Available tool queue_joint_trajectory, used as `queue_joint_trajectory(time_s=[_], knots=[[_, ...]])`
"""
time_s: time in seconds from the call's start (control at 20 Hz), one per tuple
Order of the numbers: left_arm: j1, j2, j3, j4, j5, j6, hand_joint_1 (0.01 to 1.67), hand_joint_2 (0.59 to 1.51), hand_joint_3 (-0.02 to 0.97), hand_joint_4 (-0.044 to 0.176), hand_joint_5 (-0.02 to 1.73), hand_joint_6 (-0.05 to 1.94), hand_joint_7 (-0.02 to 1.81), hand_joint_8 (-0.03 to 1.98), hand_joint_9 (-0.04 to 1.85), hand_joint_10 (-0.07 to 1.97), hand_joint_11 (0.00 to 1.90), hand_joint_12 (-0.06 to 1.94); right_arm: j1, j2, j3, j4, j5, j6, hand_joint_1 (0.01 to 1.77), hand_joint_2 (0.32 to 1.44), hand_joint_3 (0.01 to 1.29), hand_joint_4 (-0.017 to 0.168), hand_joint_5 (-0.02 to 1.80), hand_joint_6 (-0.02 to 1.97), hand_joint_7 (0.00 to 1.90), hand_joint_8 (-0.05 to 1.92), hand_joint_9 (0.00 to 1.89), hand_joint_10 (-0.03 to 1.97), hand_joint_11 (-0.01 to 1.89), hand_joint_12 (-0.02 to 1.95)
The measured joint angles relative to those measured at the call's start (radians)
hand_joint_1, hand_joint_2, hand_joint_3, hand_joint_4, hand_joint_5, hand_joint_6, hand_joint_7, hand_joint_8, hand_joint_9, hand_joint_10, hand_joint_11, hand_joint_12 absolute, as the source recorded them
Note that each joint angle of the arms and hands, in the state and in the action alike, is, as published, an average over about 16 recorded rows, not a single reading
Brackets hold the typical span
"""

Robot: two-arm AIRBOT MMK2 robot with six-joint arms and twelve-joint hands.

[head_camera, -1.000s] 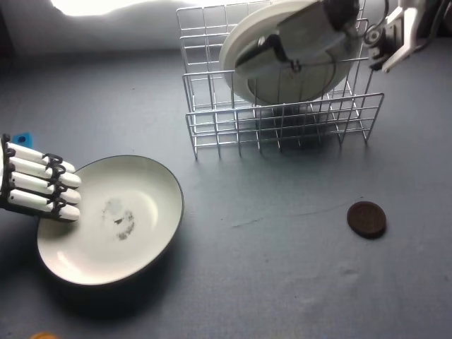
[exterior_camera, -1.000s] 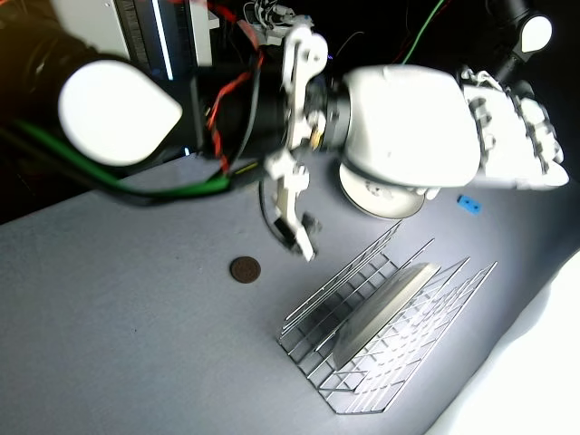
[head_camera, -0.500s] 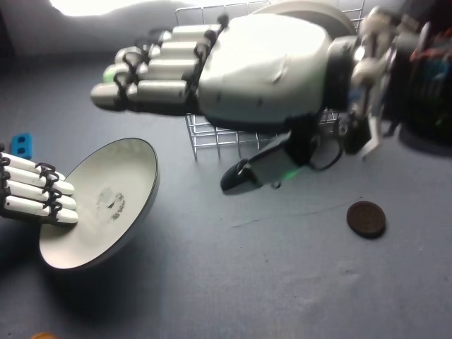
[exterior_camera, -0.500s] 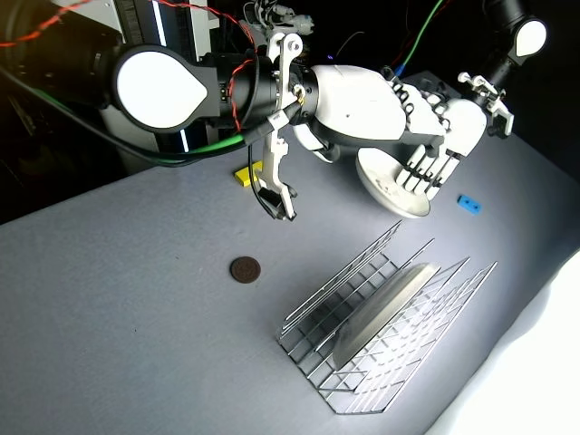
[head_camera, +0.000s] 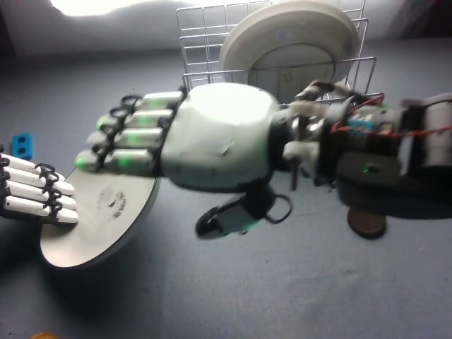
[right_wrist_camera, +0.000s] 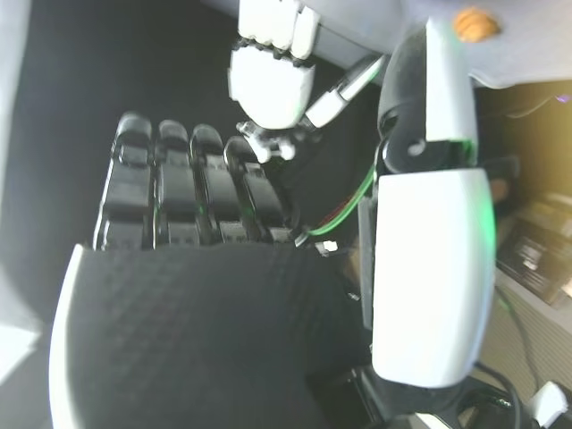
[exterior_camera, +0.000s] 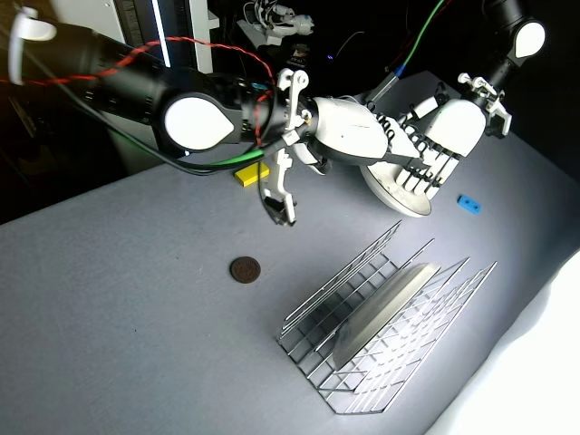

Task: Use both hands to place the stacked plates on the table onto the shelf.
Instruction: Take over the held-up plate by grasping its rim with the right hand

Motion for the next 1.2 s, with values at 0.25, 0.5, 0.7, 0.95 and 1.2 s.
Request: queue_joint_trajectory(time_s=[0.25, 0.5, 0.7, 0.95, 1.2], knots=[[0.001, -0.002, 0.003, -0.001, -0.002, -0.001, 0.02, 1.159, 0.004, -0.006, -0.01, -0.03, -0.01, -0.01, -0.03, -0.05, 0.03, 0.04, -0.027, -0.08, 0.064, 0.053, 0.008, -0.067, 1.07, 0.96, 0.01, 0.001, 0.01, 0.03, 0.02, 0.02, 0.02, 0.02, 0.02, 0.31], [0.001, -0.003, 0.005, -0.002, -0.004, -0.001, 0.02, 1.161, 0.004, -0.006, -0.01, -0.03, -0.01, -0.01, -0.03, -0.05, 0.03, 0.04, -0.044, -0.144, 0.127, 0.084, 0.017, -0.09, 1.1, 0.97, 0.01, 0.001, 0.01, 0.03, 0.02, 0.02, 0.02, 0.02, 0.02, 0.42], [0.001, -0.004, 0.007, -0.002, -0.005, -0.001, 0.02, 1.165, 0.004, -0.006, -0.01, -0.03, -0.01, -0.01, -0.03, -0.05, 0.03, 0.04, -0.059, -0.184, 0.169, 0.091, 0.022, -0.091, 1.1, 0.98, 0.01, 0.001, 0.01, 0.03, 0.02, 0.02, 0.02, 0.02, 0.02, 0.44], [0.001, -0.005, 0.008, -0.002, -0.006, -0.001, 0.02, 1.169, 0.003, -0.006, -0.01, -0.03, -0.01, -0.01, -0.03, -0.05, 0.03, 0.04, -0.075, -0.233, 0.219, 0.091, 0.033, -0.091, 1.08, 1.0, 0.01, 0.002, 0.03, 0.03, 0.03, 0.02, 0.03, 0.02, 0.02, 0.56], [0.001, -0.005, 0.008, -0.001, -0.006, -0.001, 0.01, 1.169, 0.003, -0.006, -0.01, -0.03, -0.01, -0.01, -0.03, -0.05, 0.03, 0.04, -0.087, -0.286, 0.275, 0.092, 0.049, -0.092, 1.04, 1.05, 0.01, 0.001, 0.1, 0.03, 0.1, 0.02, 0.1, 0.03, 0.02, 0.77]])
